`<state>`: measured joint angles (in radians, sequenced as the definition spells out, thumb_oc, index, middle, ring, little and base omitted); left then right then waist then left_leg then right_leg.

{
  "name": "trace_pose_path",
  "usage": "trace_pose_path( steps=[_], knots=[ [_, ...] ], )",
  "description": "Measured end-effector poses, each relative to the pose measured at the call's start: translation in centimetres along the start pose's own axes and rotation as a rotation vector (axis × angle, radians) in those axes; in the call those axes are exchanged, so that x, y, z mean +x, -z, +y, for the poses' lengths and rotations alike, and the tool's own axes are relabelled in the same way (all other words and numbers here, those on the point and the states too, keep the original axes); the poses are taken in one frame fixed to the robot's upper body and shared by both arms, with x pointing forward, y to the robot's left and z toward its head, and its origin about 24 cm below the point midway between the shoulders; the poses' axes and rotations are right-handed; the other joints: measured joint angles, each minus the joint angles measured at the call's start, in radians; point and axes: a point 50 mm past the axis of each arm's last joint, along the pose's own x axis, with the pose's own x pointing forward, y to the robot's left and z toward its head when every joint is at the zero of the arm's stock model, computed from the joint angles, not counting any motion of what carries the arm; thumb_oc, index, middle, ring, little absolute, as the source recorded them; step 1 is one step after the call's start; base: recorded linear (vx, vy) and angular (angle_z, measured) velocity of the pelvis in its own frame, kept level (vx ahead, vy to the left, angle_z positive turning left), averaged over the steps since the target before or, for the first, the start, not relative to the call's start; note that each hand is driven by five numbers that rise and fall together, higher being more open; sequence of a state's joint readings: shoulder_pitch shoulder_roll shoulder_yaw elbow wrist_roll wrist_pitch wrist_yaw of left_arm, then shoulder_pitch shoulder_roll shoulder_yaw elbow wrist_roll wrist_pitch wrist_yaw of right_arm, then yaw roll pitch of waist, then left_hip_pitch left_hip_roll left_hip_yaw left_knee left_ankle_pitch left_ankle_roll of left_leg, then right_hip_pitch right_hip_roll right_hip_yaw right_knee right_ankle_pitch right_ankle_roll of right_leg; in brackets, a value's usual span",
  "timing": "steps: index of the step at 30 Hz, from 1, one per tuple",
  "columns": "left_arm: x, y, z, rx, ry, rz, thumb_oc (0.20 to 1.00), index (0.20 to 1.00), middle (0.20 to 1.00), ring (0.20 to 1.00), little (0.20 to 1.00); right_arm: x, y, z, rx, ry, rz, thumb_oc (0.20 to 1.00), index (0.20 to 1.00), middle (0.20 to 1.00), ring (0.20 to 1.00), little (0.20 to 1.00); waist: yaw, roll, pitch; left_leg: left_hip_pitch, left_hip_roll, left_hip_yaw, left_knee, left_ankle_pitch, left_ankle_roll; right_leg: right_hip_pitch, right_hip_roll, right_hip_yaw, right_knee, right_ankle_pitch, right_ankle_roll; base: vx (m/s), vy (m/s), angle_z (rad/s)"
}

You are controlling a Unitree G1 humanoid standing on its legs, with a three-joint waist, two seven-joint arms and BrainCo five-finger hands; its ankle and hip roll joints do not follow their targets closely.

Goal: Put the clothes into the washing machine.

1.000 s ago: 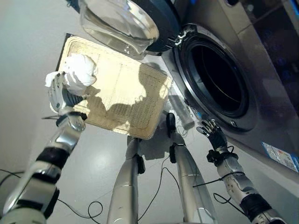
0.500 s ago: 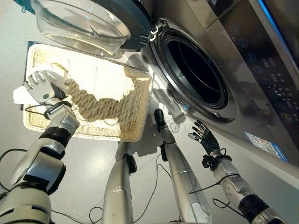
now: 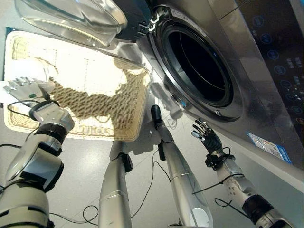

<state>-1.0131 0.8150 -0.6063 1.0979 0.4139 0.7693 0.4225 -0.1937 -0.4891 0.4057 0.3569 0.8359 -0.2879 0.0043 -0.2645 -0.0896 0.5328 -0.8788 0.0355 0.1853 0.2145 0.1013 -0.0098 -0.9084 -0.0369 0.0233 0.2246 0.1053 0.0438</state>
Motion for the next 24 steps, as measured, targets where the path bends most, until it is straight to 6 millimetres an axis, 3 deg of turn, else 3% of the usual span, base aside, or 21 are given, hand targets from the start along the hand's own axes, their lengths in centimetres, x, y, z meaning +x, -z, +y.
trace_pose_path(
  steps=[1, 2, 3, 5, 7, 9, 14, 15, 17, 21, 22, 24],
  knots=[
    [0.2, 0.1, 0.0, -0.024, 0.005, 0.002, 1.000, 1.000, 1.000, 1.000, 1.000, 0.1, -0.2, -0.1, -0.004, -0.001, -0.003, 1.000, 1.000, 1.000, 1.000, 1.000, 0.000, 0.000, 0.000, -0.020, 0.003, -0.007, 0.010, -0.001, -0.001, -0.015, 0.004, -0.002, 0.004, 0.002, -0.003, 0.00, 0.000, 0.00],
    [0.3, 0.1, 0.1, -0.043, 0.007, 0.006, 0.881, 0.881, 0.881, 0.881, 0.881, 0.1, -0.3, -0.2, -0.004, -0.002, -0.005, 1.000, 1.000, 1.000, 1.000, 1.000, 0.000, 0.000, 0.000, -0.026, 0.003, -0.011, 0.014, -0.002, -0.002, -0.022, 0.004, -0.002, 0.009, 0.002, -0.003, 0.00, 0.000, 0.00],
    [0.6, 0.2, 0.4, -0.086, 0.004, 0.010, 0.529, 0.529, 0.529, 0.529, 0.529, 0.3, -0.6, -0.2, -0.009, -0.005, -0.013, 1.000, 1.000, 1.000, 1.000, 1.000, -0.003, -0.001, 0.000, -0.039, 0.005, -0.015, 0.023, -0.004, -0.005, -0.035, 0.006, -0.003, 0.020, 0.001, -0.003, 0.00, 0.000, 0.00],
    [1.0, 0.2, 0.9, -0.134, -0.002, 0.006, 0.200, 0.200, 0.200, 0.200, 0.200, 0.6, -1.2, -0.3, -0.016, -0.016, -0.025, 1.000, 1.000, 1.000, 1.000, 1.000, -0.006, -0.001, 0.000, -0.048, 0.008, -0.019, 0.028, -0.004, -0.005, -0.041, 0.009, -0.006, 0.024, 0.001, -0.003, -0.01, -0.022, 0.02],
    [1.3, 0.3, 1.4, -0.148, -0.020, 0.002, 0.200, 0.200, 0.200, 0.200, 0.200, 0.8, -1.6, -0.3, -0.013, -0.024, -0.036, 1.000, 1.000, 1.000, 1.000, 1.000, -0.007, -0.001, 0.000, -0.056, 0.010, -0.025, 0.033, -0.005, -0.005, -0.045, 0.011, -0.009, 0.026, -0.001, -0.006, -0.01, -0.045, 0.05],
    [2.6, 0.8, 4.0, -0.206, -0.105, -0.008, 0.200, 0.200, 0.200, 0.200, 0.200, 1.0, -2.3, 0.1, 0.006, -0.052, -0.060, 1.000, 1.000, 1.000, 1.000, 1.000, -0.007, -0.003, -0.001, -0.104, 0.015, -0.049, 0.056, -0.003, -0.006, -0.086, 0.016, -0.030, 0.051, -0.008, -0.013, -0.01, -0.078, 0.12],
    [3.0, 0.9, 4.9, -0.406, -0.151, -0.013, 0.200, 0.200, 0.200, 0.200, 0.200, 1.0, -2.3, 0.4, 0.022, -0.069, -0.054, 1.000, 1.000, 1.000, 1.000, 1.000, -0.005, -0.005, -0.002, -0.123, 0.019, -0.069, 0.061, 0.003, -0.013, -0.100, 0.019, -0.048, 0.063, -0.012, -0.019, -0.01, -0.076, 0.08],
    [2.9, 0.7, 5.0, -0.511, -0.144, 0.002, 0.200, 0.200, 0.200, 0.200, 0.200, 0.9, -2.2, 0.4, 0.023, -0.070, -0.055, 1.000, 1.000, 1.000, 1.000, 1.000, -0.005, -0.005, -0.002, -0.126, 0.018, -0.078, 0.064, 0.003, -0.014, -0.102, 0.018, -0.055, 0.069, -0.016, -0.023, -0.02, -0.168, 0.10],
    [2.4, 0.1, 5.1, -0.702, -0.163, -0.007, 0.200, 0.200, 0.200, 0.200, 0.200, 0.6, -2.0, 0.7, 0.033, -0.079, -0.061, 1.000, 1.000, 1.000, 1.000, 1.000, 0.009, -0.019, -0.003, -0.122, 0.020, -0.095, 0.061, 0.010, -0.016, -0.100, 0.023, -0.064, 0.082, -0.024, -0.026, -0.03, -0.167, 0.12],
    [1.5, -0.6, 4.5, -0.897, -0.174, -0.069, 0.200, 0.200, 0.200, 0.200, 0.200, 0.6, -2.6, 2.0, 0.058, -0.123, -0.114, 1.000, 1.000, 1.000, 1.000, 1.000, 0.016, -0.030, -0.002, -0.096, 0.021, -0.122, 0.046, 0.029, -0.023, -0.070, 0.032, -0.062, 0.088, -0.029, -0.034, -0.04, -0.069, 0.16],
    [0.7, -1.6, 4.0, -0.977, -0.140, -0.106, 0.200, 0.200, 0.200, 0.200, 0.200, 0.6, -3.0, 2.3, 0.063, -0.134, -0.142, 1.000, 1.000, 1.000, 1.000, 1.000, 0.023, -0.032, -0.003, -0.076, 0.019, -0.129, 0.030, 0.031, -0.027, -0.053, 0.033, -0.061, 0.088, -0.038, -0.029, -0.10, -0.129, 0.11],
    [-2.2, -3.8, 2.7, -1.351, -0.010, -0.158, 0.200, 0.200, 0.200, 0.200, 0.200, 0.7, -3.6, 2.8, 0.096, -0.125, -0.205, 1.000, 1.000, 1.000, 1.000, 1.000, 0.054, -0.039, -0.008, -0.037, 0.007, -0.131, -0.027, 0.066, -0.026, -0.048, 0.031, -0.034, 0.114, -0.055, -0.022, -0.09, -0.199, 0.19]
  ],
)
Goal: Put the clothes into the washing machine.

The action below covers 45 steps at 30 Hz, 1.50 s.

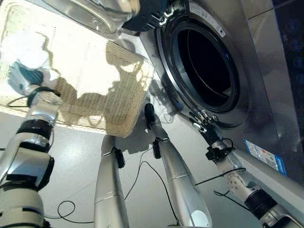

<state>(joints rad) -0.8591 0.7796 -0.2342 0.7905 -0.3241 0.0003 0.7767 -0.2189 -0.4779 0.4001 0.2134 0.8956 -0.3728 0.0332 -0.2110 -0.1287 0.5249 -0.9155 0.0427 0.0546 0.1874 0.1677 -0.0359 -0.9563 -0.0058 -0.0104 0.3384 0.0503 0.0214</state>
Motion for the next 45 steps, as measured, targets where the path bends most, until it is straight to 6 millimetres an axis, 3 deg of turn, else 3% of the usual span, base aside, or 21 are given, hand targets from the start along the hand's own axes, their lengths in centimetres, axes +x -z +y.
trace_pose_path(
  steps=[1, 2, 3, 4, 5, 7, 9, 10, 14, 19, 26, 31, 32, 39, 45],
  knots=[
    [-0.9, 0.1, -0.5, -0.077, 0.023, -0.002, 0.200, 0.200, 0.200, 0.200, 0.200, 0.0, 0.0, 0.3, 0.014, 0.004, -0.016, 1.000, 1.000, 1.000, 1.000, 1.000, 0.004, 0.000, 0.000, 0.009, -0.002, -0.001, -0.012, 0.004, -0.003, 0.002, 0.000, 0.002, 0.005, -0.004, 0.001, -0.04, -0.155, 0.18],
    [-3.2, 0.9, -1.4, -0.168, 0.084, -0.019, 0.200, 0.200, 0.200, 0.200, 0.200, 0.1, 0.0, 0.9, 0.022, 0.007, -0.036, 1.000, 1.000, 1.000, 1.000, 1.000, 0.016, 0.001, 0.002, 0.037, -0.006, -0.007, -0.041, 0.019, -0.006, 0.016, 0.000, 0.003, 0.010, -0.008, 0.001, -0.01, -0.066, 0.07],
    [-3.2, 0.9, -1.4, -0.168, 0.084, -0.019, 0.200, 0.200, 0.200, 0.200, 0.200, 0.1, 0.0, 0.9, 0.022, 0.007, -0.036, 1.000, 1.000, 1.000, 1.000, 1.000, 0.016, 0.001, 0.002, 0.037, -0.006, -0.007, -0.041, 0.019, -0.006, 0.016, 0.000, 0.003, 0.010, -0.008, 0.001, -0.03, -0.160, 0.07],
    [-7.0, 3.1, -3.0, -0.213, 0.178, -0.002, 0.200, 0.200, 0.200, 0.200, 0.200, -0.2, 0.2, 1.6, 0.013, -0.011, -0.041, 1.000, 1.000, 1.000, 1.000, 1.000, 0.040, 0.001, 0.002, 0.098, -0.004, -0.007, -0.073, 0.028, -0.013, 0.058, 0.000, 0.001, 0.017, -0.022, -0.004, -0.04, -0.185, 0.04],
    [-7.8, 4.0, -3.1, -0.208, 0.190, 0.018, 0.200, 0.200, 0.200, 0.200, 0.200, -0.3, 0.3, 1.7, 0.011, -0.010, -0.043, 1.000, 1.000, 1.000, 1.000, 1.000, 0.052, 0.002, 0.002, 0.109, -0.003, -0.008, -0.077, 0.028, -0.015, 0.066, 0.000, 0.001, 0.023, -0.028, -0.006, -0.05, -0.237, 0.04],
    [-11.6, 5.8, -2.7, -0.269, 0.229, 0.040, 0.200, 0.200, 0.200, 0.200, 0.200, -0.6, 0.4, 1.4, 0.023, 0.039, -0.050, 1.000, 1.000, 1.000, 1.000, 1.000, 0.106, 0.015, 0.006, 0.195, -0.002, -0.034, -0.142, 0.049, -0.038, 0.121, 0.003, -0.013, 0.023, -0.039, -0.020, -0.06, -0.184, 0.04],
    [-12.8, 6.5, -2.2, -0.243, 0.258, 0.029, 0.200, 0.200, 0.200, 0.200, 0.200, -0.8, 0.7, 1.2, 0.012, 0.065, -0.039, 1.000, 1.000, 1.000, 1.000, 1.000, 0.139, 0.020, 0.009, 0.240, 0.005, -0.046, -0.167, 0.053, -0.038, 0.158, 0.005, -0.026, 0.022, -0.047, -0.032, -0.06, -0.141, 0.16],
    [-13.6, 7.2, -1.5, -0.201, 0.277, 0.010, 0.200, 0.200, 0.200, 0.200, 0.200, -1.0, 0.6, 0.7, -0.019, 0.087, -0.037, 1.000, 1.000, 1.000, 1.000, 1.000, 0.163, 0.043, 0.007, 0.279, 0.014, -0.060, -0.178, 0.049, -0.043, 0.201, 0.008, -0.054, 0.021, -0.062, -0.048, -0.07, -0.135, 0.32],
    [-14.7, 7.4, -0.2, -0.168, 0.362, -0.030, 0.200, 0.200, 0.200, 0.200, 0.200, -0.6, -0.7, -0.6, -0.136, 0.142, -0.050, 1.000, 1.000, 1.000, 1.000, 1.000, 0.230, 0.120, 0.008, 0.340, 0.028, -0.068, -0.191, 0.046, -0.048, 0.274, 0.002, -0.105, 0.019, -0.084, -0.061, -0.06, -0.122, 0.30],
    [-15.4, 6.7, 0.1, -0.192, 0.504, -0.069, 0.200, 0.200, 0.200, 0.200, 0.200, 0.1, -1.4, -0.4, -0.216, 0.113, -0.057, 1.000, 1.000, 1.000, 1.000, 1.000, 0.243, 0.168, 0.007, 0.386, 0.020, -0.079, -0.197, 0.063, -0.054, 0.325, -0.011, -0.127, 0.034, -0.105, -0.054, -0.04, -0.099, 0.12],
    [-17.1, 4.4, -2.4, -0.306, 0.859, -0.100, 0.200, 0.200, 0.200, 0.200, 0.200, 2.5, -1.7, 1.7, -0.352, -0.029, -0.019, 1.000, 1.000, 1.000, 1.000, 1.000, 0.259, 0.175, 0.008, 0.445, 0.019, -0.087, -0.196, 0.068, -0.056, 0.378, -0.026, -0.166, 0.051, -0.120, -0.059, -0.05, -0.083, 0.04],
    [-19.3, 3.0, -4.6, -0.357, 1.084, -0.127, 0.200, 0.200, 0.200, 0.200, 0.200, 4.3, -0.5, 3.6, -0.367, -0.185, 0.123, 1.000, 1.000, 1.000, 1.000, 1.000, 0.260, 0.175, 0.008, 0.449, 0.027, -0.085, -0.192, 0.055, -0.065, 0.378, -0.022, -0.171, 0.057, -0.124, -0.067, -0.02, -0.030, 0.00],
    [-20.4, 2.3, -5.6, -0.364, 1.191, -0.152, 0.200, 0.200, 0.200, 0.200, 0.200, 4.6, 0.5, 4.6, -0.363, -0.278, 0.204, 1.000, 1.000, 1.000, 1.000, 1.000, 0.260, 0.175, 0.008, 0.446, 0.028, -0.084, -0.182, 0.049, -0.072, 0.378, -0.021, -0.172, 0.059, -0.125, -0.074, 0.00, 0.000, 0.00],
    [-19.7, 0.6, -6.7, -0.441, 1.379, -0.133, 0.200, 0.200, 0.200, 0.200, 0.200, 5.0, 1.1, 6.6, -0.321, -0.427, 0.286, 1.000, 1.000, 1.000, 1.000, 1.000, 0.256, 0.176, 0.008, 0.430, 0.026, -0.079, -0.162, 0.051, -0.068, 0.367, -0.024, -0.171, 0.060, -0.125, -0.075, -0.02, 0.018, -0.03],
    [-20.1, 0.8, -6.7, -0.393, 1.562, -0.123, 0.200, 0.200, 0.200, 0.200, 0.200, 4.5, 1.7, 6.2, -0.353, -0.458, 0.364, 1.000, 1.000, 1.000, 1.000, 1.000, 0.256, 0.177, 0.008, 0.430, 0.021, -0.068, -0.171, 0.051, -0.068, 0.364, -0.030, -0.169, 0.053, -0.125, -0.074, -0.01, 0.043, -0.01]
  ],
)
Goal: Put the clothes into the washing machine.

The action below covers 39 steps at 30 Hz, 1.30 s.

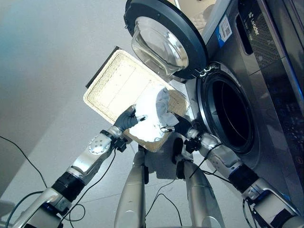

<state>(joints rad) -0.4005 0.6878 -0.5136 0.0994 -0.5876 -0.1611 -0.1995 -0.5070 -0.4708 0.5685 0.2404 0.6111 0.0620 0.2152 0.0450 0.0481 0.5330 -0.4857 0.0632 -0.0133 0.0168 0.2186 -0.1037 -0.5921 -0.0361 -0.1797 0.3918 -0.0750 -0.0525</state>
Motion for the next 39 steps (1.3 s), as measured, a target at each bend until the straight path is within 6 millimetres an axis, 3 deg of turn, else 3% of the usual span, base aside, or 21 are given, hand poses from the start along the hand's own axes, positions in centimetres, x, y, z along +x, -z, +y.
trace_pose_path(
  steps=[12, 13, 14, 15, 22, 23, 30, 32, 33, 34, 37, 39],
  knots=[
    [0.7, -0.4, -0.6, -0.023, 0.146, 0.030, 0.200, 0.200, 0.200, 0.200, 0.200, -0.3, 0.9, 0.6, 0.138, -0.070, 0.045, 1.000, 1.000, 1.000, 1.000, 1.000, -0.004, 0.000, 0.000, 0.000, 0.002, 0.012, -0.023, 0.001, 0.002, -0.008, 0.005, 0.008, -0.016, 0.000, 0.001, 0.00, 0.005, -0.01],
    [0.7, -0.4, -0.6, -0.023, 0.147, 0.030, 0.200, 0.200, 0.200, 0.200, 0.200, -0.2, 0.9, 0.7, 0.178, -0.080, 0.035, 0.922, 0.922, 0.922, 0.922, 0.922, -0.003, 0.000, 0.000, 0.000, 0.002, 0.012, -0.024, 0.001, 0.002, -0.008, 0.005, 0.008, -0.019, 0.001, 0.001, 0.00, 0.000, 0.00],
    [0.7, -0.4, -0.6, -0.025, 0.144, 0.031, 0.200, 0.200, 0.200, 0.200, 0.200, -0.2, 0.9, 0.9, 0.222, -0.098, 0.023, 0.445, 0.445, 0.445, 0.445, 0.445, -0.003, 0.000, 0.000, 0.000, 0.002, 0.012, -0.025, 0.001, 0.002, -0.008, 0.005, 0.008, -0.021, 0.001, 0.001, 0.00, 0.000, 0.00],
    [0.7, -0.4, -0.5, -0.025, 0.138, 0.034, 0.200, 0.200, 0.200, 0.200, 0.200, -0.2, 0.9, 1.1, 0.272, -0.115, 0.006, 0.200, 0.200, 0.200, 0.200, 0.200, -0.003, 0.000, 0.000, 0.000, 0.002, 0.012, -0.025, 0.001, 0.002, -0.008, 0.005, 0.008, -0.021, 0.001, 0.001, 0.00, 0.000, 0.00],
    [0.7, -0.1, -0.3, -0.024, 0.100, 0.056, 0.200, 0.200, 0.200, 0.200, 0.200, -0.6, 2.0, 2.0, 0.472, -0.134, -0.029, 0.200, 0.200, 0.200, 0.200, 0.200, -0.003, 0.000, 0.000, 0.000, 0.003, 0.013, -0.027, 0.000, 0.001, -0.008, 0.007, 0.008, -0.024, 0.000, 0.002, 0.00, 0.000, 0.00],
    [0.7, 0.0, -0.3, -0.026, 0.072, 0.068, 1.000, 1.000, 1.000, 1.000, 1.000, -0.7, 2.3, 2.0, 0.487, -0.124, -0.024, 0.200, 0.200, 0.200, 0.200, 0.200, -0.003, 0.000, 0.000, 0.000, 0.004, 0.014, -0.027, -0.001, 0.000, -0.009, 0.007, 0.008, -0.024, 0.000, 0.002, 0.02, -0.035, -0.03],
    [0.9, 1.5, -0.2, 0.076, -0.219, 0.112, 1.000, 1.000, 1.000, 1.000, 1.000, -0.7, 3.0, 1.6, 0.539, -0.053, -0.036, 0.200, 0.200, 0.200, 0.200, 0.200, -0.001, 0.000, 0.000, -0.028, 0.006, 0.014, -0.025, 0.000, 0.002, -0.041, 0.010, 0.011, -0.018, 0.000, 0.002, 0.03, -0.053, -0.02],
    [0.9, 1.5, -0.2, 0.076, -0.219, 0.112, 1.000, 1.000, 1.000, 1.000, 1.000, -0.7, 3.0, 1.6, 0.539, -0.053, -0.036, 0.200, 0.200, 0.200, 0.200, 0.200, -0.001, 0.000, 0.000, -0.028, 0.006, 0.014, -0.025, 0.000, 0.002, -0.041, 0.010, 0.011, -0.018, 0.000, 0.002, 0.02, -0.034, 0.00],
    [0.6, 2.7, 0.9, 0.091, -0.427, 0.156, 1.000, 1.000, 1.000, 1.000, 1.000, -0.2, 3.4, 1.7, 0.620, -0.010, -0.042, 0.200, 0.200, 0.200, 0.200, 0.200, 0.000, 0.000, 0.000, -0.031, 0.008, 0.013, -0.025, -0.001, 0.002, -0.042, 0.012, 0.007, -0.021, 0.000, 0.002, 0.05, -0.077, 0.00],
    [0.5, 2.8, 0.9, 0.091, -0.438, 0.157, 1.000, 1.000, 1.000, 1.000, 1.000, -0.2, 3.4, 1.7, 0.625, -0.008, -0.043, 0.200, 0.200, 0.200, 0.200, 0.200, 0.000, 0.000, 0.000, -0.031, 0.008, 0.013, -0.025, -0.001, 0.002, -0.042, 0.012, 0.007, -0.021, 0.000, 0.002, 0.06, -0.082, -0.01],
    [-1.1, 3.8, 2.7, 0.208, -0.760, 0.187, 1.000, 1.000, 1.000, 1.000, 1.000, 0.2, 4.2, 0.9, 0.774, 0.088, -0.086, 0.200, 0.200, 0.200, 0.200, 0.200, 0.000, -0.001, 0.000, -0.035, 0.008, 0.014, -0.025, -0.002, 0.000, -0.050, 0.010, 0.002, -0.020, 0.000, 0.002, 0.04, -0.018, -0.02],
    [-2.2, 4.6, 3.4, 0.264, -0.873, 0.233, 1.000, 1.000, 1.000, 1.000, 1.000, 0.2, 4.3, 0.5, 0.803, 0.118, -0.104, 0.200, 0.200, 0.200, 0.200, 0.200, 0.000, -0.001, 0.000, -0.040, 0.008, 0.017, -0.025, -0.002, 0.000, -0.058, 0.008, 0.004, -0.015, -0.001, 0.002, 0.04, -0.020, -0.03]
  ],
)
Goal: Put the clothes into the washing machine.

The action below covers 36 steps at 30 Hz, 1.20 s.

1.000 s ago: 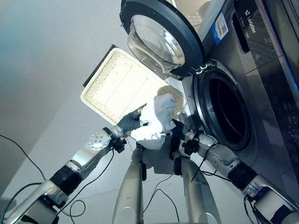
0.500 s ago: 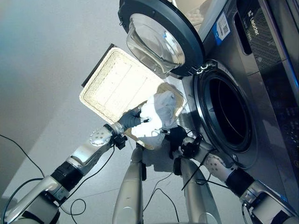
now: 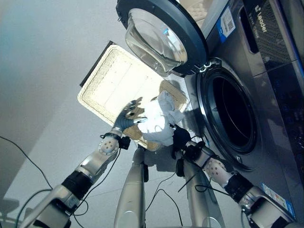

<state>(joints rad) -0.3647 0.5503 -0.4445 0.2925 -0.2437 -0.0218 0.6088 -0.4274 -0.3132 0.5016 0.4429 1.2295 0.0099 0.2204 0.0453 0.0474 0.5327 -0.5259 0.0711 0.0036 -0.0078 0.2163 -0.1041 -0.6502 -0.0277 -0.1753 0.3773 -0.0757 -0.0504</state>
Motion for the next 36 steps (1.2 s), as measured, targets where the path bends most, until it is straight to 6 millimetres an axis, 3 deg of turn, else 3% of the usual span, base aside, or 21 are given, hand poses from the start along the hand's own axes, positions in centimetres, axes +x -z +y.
trace_pose_path(
  steps=[8, 14, 16, 18, 19, 20, 21, 22, 24, 25, 26, 27, 28, 29, 30, 33, 36],
  knots=[
    [-0.3, 2.6, 1.3, 0.061, -0.179, 0.100, 1.000, 1.000, 1.000, 1.000, 1.000, -0.3, -1.4, -2.3, 0.101, 0.105, -0.073, 0.200, 0.200, 0.200, 0.200, 0.200, 0.001, 0.000, 0.000, -0.039, -0.004, 0.008, 0.012, 0.002, 0.002, -0.044, -0.008, 0.001, 0.019, 0.000, 0.000, 0.04, -0.014, -0.01],
    [-0.7, 4.3, 2.0, 0.035, -0.235, 0.187, 1.000, 1.000, 1.000, 1.000, 1.000, -0.1, -2.5, -2.7, 0.209, 0.123, -0.161, 0.200, 0.200, 0.200, 0.200, 0.200, 0.004, 0.002, 0.001, -0.047, -0.006, 0.010, 0.017, 0.002, 0.002, -0.055, -0.011, 0.001, 0.028, 0.000, 0.000, 0.02, -0.014, -0.01],
    [-1.0, 5.2, 2.5, 0.006, -0.273, 0.238, 1.000, 1.000, 1.000, 1.000, 1.000, 0.0, -3.8, -2.7, 0.299, 0.123, -0.277, 0.200, 0.200, 0.200, 0.200, 0.200, 0.008, 0.005, 0.001, -0.048, -0.006, 0.015, 0.017, 0.002, 0.002, -0.062, -0.013, 0.001, 0.037, -0.001, -0.002, 0.05, -0.019, -0.03],
    [-1.2, 5.7, 2.7, -0.016, -0.282, 0.246, 1.000, 1.000, 1.000, 1.000, 1.000, -0.6, -6.3, -3.4, 0.393, 0.134, -0.415, 0.200, 0.200, 0.200, 0.200, 0.200, 0.010, 0.015, 0.000, -0.048, -0.008, 0.023, 0.018, 0.000, -0.001, -0.070, -0.018, 0.004, 0.050, -0.009, -0.004, 0.04, -0.013, 0.00],
    [-1.2, 5.7, 2.7, -0.016, -0.282, 0.246, 1.000, 1.000, 1.000, 1.000, 1.000, -0.6, -6.3, -3.4, 0.393, 0.134, -0.415, 0.200, 0.200, 0.200, 0.200, 0.200, 0.010, 0.015, 0.000, -0.048, -0.008, 0.023, 0.018, 0.000, -0.001, -0.070, -0.018, 0.004, 0.050, -0.009, -0.004, 0.05, -0.005, 0.03],
    [-1.8, 6.8, 3.1, -0.022, -0.294, 0.288, 1.000, 1.000, 1.000, 1.000, 1.000, -2.5, -9.6, -5.3, 0.531, 0.193, -0.658, 0.200, 0.200, 0.200, 0.200, 0.200, 0.011, 0.038, 0.000, -0.053, -0.013, 0.024, 0.018, -0.002, -0.003, -0.077, -0.023, 0.005, 0.057, -0.011, -0.006, 0.05, 0.007, 0.01],
    [-2.2, 7.3, 3.4, -0.025, -0.290, 0.295, 1.000, 1.000, 1.000, 1.000, 1.000, -3.7, -11.4, -6.1, 0.602, 0.201, -0.785, 0.200, 0.200, 0.200, 0.200, 0.200, 0.010, 0.048, 0.001, -0.055, -0.014, 0.025, 0.018, -0.002, -0.003, -0.080, -0.024, 0.010, 0.056, -0.011, -0.005, 0.05, 0.007, 0.01],
    [-2.2, 7.3, 3.4, -0.025, -0.290, 0.295, 1.000, 1.000, 1.000, 1.000, 1.000, -3.7, -11.4, -6.1, 0.602, 0.201, -0.785, 0.200, 0.200, 0.200, 0.200, 0.200, 0.010, 0.048, 0.001, -0.055, -0.014, 0.025, 0.018, -0.002, -0.003, -0.080, -0.024, 0.010, 0.056, -0.011, -0.005, 0.03, 0.019, 0.00],
    [-3.6, 8.7, 4.1, -0.036, -0.290, 0.325, 1.000, 1.000, 1.000, 1.000, 1.000, -7.4, -15.3, -7.8, 0.736, 0.217, -1.114, 0.200, 0.200, 0.200, 0.200, 0.200, 0.009, 0.058, 0.000, -0.051, -0.019, 0.028, 0.018, -0.001, 0.000, -0.079, -0.024, 0.021, 0.052, -0.009, -0.003, 0.05, 0.020, -0.11],
    [-4.2, 9.3, 4.2, -0.047, -0.260, 0.353, 1.000, 1.000, 1.000, 1.000, 1.000, -8.1, -16.5, -7.7, 0.809, 0.242, -1.254, 0.200, 0.200, 0.200, 0.200, 0.200, 0.014, 0.068, 0.002, -0.044, -0.018, 0.037, 0.016, -0.002, 0.006, -0.074, -0.021, 0.031, 0.041, -0.005, 0.001, 0.04, 0.011, -0.15],
    [-4.2, 9.3, 4.2, -0.047, -0.260, 0.353, 1.000, 1.000, 1.000, 1.000, 1.000, -8.1, -16.5, -7.7, 0.809, 0.242, -1.254, 0.200, 0.200, 0.200, 0.200, 0.200, 0.014, 0.068, 0.002, -0.044, -0.018, 0.037, 0.016, -0.002, 0.006, -0.074, -0.021, 0.031, 0.041, -0.005, 0.001, 0.03, 0.002, -0.13],
    [-4.3, 9.4, 4.2, -0.066, -0.241, 0.353, 1.000, 1.000, 1.000, 1.000, 1.000, -9.5, -17.1, -7.8, 0.881, 0.287, -1.428, 0.200, 0.200, 0.200, 0.200, 0.200, 0.025, 0.095, 0.002, -0.038, -0.020, 0.045, 0.009, -0.003, 0.013, -0.064, -0.019, 0.034, 0.022, 0.012, 0.000, 0.04, -0.018, -0.12],
    [-4.2, 9.4, 4.7, -0.067, -0.234, 0.349, 1.000, 1.000, 1.000, 1.000, 1.000, -9.8, -16.9, -8.1, 0.917, 0.347, -1.480, 0.200, 0.200, 0.200, 0.200, 0.200, 0.026, 0.096, 0.002, -0.029, -0.023, 0.048, 0.000, -0.005, 0.025, -0.053, -0.020, 0.039, 0.009, 0.021, 0.007, 0.04, -0.025, -0.10],
    [-3.9, 9.2, 4.8, -0.082, -0.220, 0.342, 1.000, 1.000, 1.000, 1.000, 1.000, -10.3, -16.8, -8.4, 0.964, 0.406, -1.515, 0.533, 0.533, 0.533, 0.533, 0.533, 0.025, 0.095, 0.002, -0.025, -0.027, 0.048, -0.001, -0.005, 0.027, -0.043, -0.021, 0.037, -0.002, 0.024, 0.012, 0.00, -0.020, -0.04],
    [-3.7, 8.9, 4.8, -0.087, -0.206, 0.328, 1.000, 1.000, 1.000, 1.000, 1.000, -10.5, -17.0, -8.5, 1.000, 0.437, -1.547, 1.000, 1.000, 1.000, 1.000, 1.000, 0.026, 0.095, 0.002, -0.024, -0.031, 0.049, -0.002, -0.006, 0.028, -0.039, -0.023, 0.038, -0.009, 0.027, 0.016, -0.01, 0.007, 0.06],
    [-3.5, 8.7, 4.8, -0.088, -0.195, 0.318, 1.000, 1.000, 1.000, 1.000, 1.000, -10.8, -16.7, -8.7, 1.028, 0.473, -1.580, 1.000, 1.000, 1.000, 1.000, 1.000, 0.027, 0.095, 0.002, -0.025, -0.035, 0.049, -0.002, -0.005, 0.030, -0.038, -0.027, 0.039, -0.015, 0.031, 0.021, -0.01, 0.006, -0.03],
    [-3.8, 8.1, 2.6, -0.129, -0.112, 0.318, 1.000, 1.000, 1.000, 1.000, 1.000, -10.7, -17.1, -8.0, 1.072, 0.481, -1.614, 1.000, 1.000, 1.000, 1.000, 1.000, 0.005, 0.085, 0.008, -0.026, -0.057, 0.056, -0.004, -0.014, 0.054, -0.040, -0.051, 0.059, -0.036, 0.051, 0.049, 0.00, 0.004, -0.09]
  ],
)
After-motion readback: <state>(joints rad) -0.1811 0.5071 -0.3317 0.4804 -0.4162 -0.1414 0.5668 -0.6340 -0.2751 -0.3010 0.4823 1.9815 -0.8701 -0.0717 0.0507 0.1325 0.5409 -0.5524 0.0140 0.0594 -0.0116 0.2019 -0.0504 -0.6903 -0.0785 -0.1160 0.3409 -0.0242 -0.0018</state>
